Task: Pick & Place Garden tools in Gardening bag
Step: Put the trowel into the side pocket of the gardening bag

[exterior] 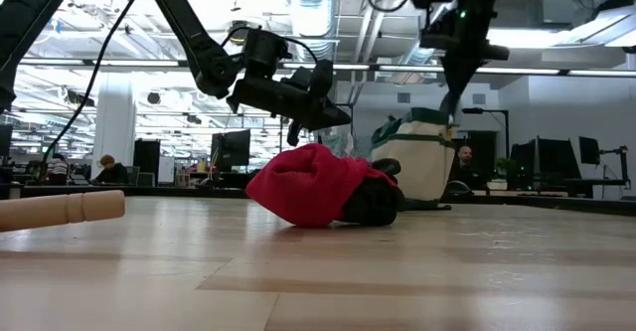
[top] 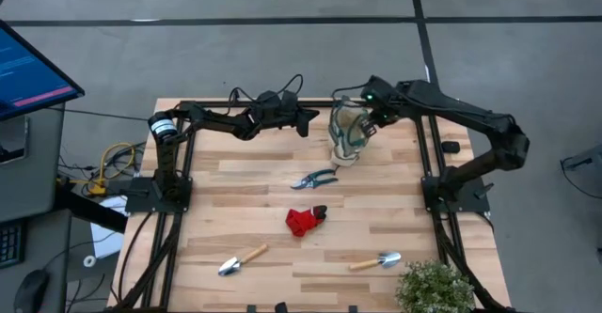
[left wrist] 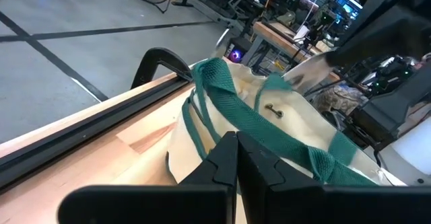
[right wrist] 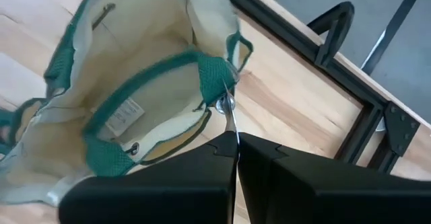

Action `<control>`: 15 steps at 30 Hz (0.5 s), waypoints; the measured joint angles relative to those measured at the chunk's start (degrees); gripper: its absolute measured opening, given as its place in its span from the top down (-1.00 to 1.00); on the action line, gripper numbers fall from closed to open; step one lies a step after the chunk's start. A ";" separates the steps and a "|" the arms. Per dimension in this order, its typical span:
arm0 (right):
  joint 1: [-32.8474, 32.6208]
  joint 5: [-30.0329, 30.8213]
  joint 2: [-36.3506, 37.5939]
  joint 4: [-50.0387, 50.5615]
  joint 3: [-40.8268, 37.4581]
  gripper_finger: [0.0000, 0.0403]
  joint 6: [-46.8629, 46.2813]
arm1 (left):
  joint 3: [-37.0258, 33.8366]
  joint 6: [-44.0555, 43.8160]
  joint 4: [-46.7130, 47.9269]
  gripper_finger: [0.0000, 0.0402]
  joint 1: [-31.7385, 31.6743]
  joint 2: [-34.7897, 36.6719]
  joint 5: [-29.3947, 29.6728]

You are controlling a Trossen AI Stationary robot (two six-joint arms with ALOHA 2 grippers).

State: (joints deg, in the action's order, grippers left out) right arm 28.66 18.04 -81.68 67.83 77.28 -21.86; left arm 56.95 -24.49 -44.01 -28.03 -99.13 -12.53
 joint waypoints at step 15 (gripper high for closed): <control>1.90 -3.08 -2.04 -2.12 0.00 0.97 0.59 | -0.02 0.24 0.64 0.98 -1.55 2.10 -4.83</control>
State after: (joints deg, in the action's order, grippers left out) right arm 30.56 14.97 -83.72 65.71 77.28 -21.27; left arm 56.93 -24.25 -43.36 -29.58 -97.03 -17.36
